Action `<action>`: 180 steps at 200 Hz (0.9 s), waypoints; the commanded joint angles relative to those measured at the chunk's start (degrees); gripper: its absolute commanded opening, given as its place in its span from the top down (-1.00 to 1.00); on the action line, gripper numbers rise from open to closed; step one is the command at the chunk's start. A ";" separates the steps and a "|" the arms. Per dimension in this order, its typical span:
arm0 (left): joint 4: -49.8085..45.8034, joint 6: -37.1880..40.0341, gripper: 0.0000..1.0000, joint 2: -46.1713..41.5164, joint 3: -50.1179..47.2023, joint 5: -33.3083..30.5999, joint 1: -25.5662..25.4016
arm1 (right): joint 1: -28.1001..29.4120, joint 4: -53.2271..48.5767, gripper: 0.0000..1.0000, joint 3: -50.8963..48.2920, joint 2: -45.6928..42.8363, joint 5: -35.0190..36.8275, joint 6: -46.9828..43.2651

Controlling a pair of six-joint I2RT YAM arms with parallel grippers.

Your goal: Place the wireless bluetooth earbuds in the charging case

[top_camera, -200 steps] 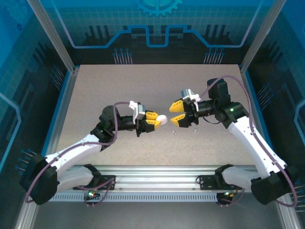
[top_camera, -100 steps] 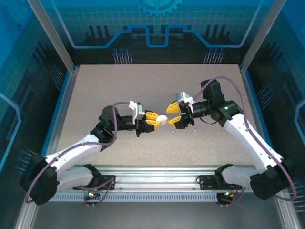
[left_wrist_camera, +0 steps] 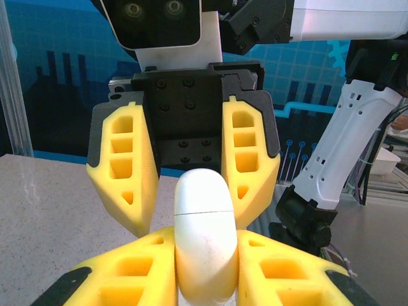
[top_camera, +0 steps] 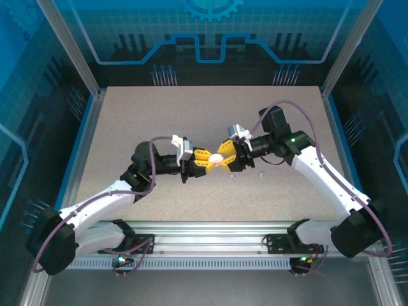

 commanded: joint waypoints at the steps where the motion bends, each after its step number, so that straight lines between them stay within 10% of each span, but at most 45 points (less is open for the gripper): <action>1: 2.17 0.56 0.47 -1.39 0.71 1.49 0.11 | 0.97 -1.42 0.12 1.88 0.39 -2.58 -1.48; 83: 1.02 0.90 0.45 -1.20 0.79 1.15 0.17 | 1.24 -5.00 0.62 3.11 0.57 -3.05 -4.12; 108: -2.17 2.53 0.02 -1.67 1.16 0.21 0.14 | 1.18 -7.29 0.64 3.55 0.24 -1.57 -5.33; 124: -8.10 5.19 -0.31 -2.64 2.27 -0.67 0.14 | 1.18 -8.52 0.64 3.47 -0.37 1.37 -5.78; 180: -38.41 20.50 -0.49 -5.91 9.64 -6.95 0.16 | 2.42 -15.43 0.63 3.80 -3.20 14.86 -7.42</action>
